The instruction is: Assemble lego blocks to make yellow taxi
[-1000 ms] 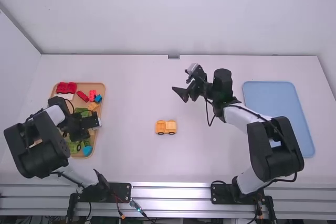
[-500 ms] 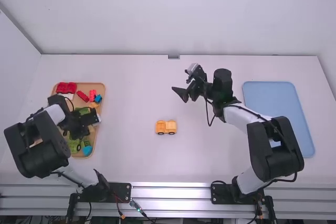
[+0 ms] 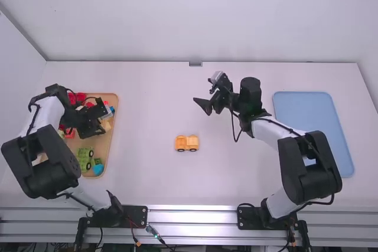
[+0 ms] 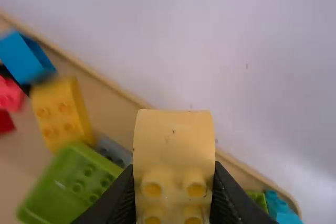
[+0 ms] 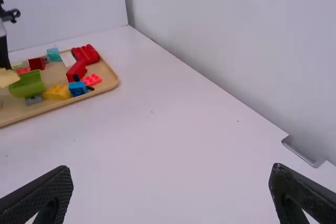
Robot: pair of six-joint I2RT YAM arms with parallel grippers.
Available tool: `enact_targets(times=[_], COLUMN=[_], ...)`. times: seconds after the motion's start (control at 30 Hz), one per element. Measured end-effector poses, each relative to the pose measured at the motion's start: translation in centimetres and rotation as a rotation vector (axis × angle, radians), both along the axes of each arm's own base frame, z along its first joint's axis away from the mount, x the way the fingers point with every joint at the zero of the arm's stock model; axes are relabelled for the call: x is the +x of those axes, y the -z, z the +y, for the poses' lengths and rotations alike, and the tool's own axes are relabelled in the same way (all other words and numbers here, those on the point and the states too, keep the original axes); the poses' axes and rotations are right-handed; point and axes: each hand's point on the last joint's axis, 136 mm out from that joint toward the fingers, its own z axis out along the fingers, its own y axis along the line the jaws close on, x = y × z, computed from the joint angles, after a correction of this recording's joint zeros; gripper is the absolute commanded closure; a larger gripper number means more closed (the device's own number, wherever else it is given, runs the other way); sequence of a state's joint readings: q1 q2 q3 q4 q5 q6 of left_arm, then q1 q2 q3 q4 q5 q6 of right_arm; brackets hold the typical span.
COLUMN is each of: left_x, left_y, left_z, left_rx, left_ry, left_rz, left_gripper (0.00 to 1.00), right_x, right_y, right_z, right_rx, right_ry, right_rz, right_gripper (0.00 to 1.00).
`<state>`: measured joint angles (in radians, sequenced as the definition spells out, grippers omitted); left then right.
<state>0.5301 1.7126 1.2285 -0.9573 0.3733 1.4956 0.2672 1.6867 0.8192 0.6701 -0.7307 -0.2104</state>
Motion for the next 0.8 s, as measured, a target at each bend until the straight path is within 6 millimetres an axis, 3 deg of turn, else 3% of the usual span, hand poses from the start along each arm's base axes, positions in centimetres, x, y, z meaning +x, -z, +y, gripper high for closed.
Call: enact_targets(times=[0.1,0.4,0.63,0.8], left_x=[1.6,2.7,2.2,1.5], left_y=[-0.7,0.0,2.8,4.7], left_z=[-2.4,-11.0,-16.6,-19.0], left_rx=[-0.011,0.077,0.093,0.071], left_ry=[0.076,0.352,0.448,0.361], left_rz=[-0.035,-0.010,-0.023,-0.005], left_gripper=[0.81,0.90,0.85,0.93], right_x=[0.0,0.0,0.2,1.1], right_y=[0.0,0.0,0.0,0.0], right_z=[0.0,0.0,-0.4,-2.2], right_rx=[0.000,-0.001,0.000,0.014], right_ry=[0.001,0.000,0.010,0.055], right_rz=[0.000,-0.002,0.000,0.019], right_gripper=[0.01,0.01,0.01,0.01])
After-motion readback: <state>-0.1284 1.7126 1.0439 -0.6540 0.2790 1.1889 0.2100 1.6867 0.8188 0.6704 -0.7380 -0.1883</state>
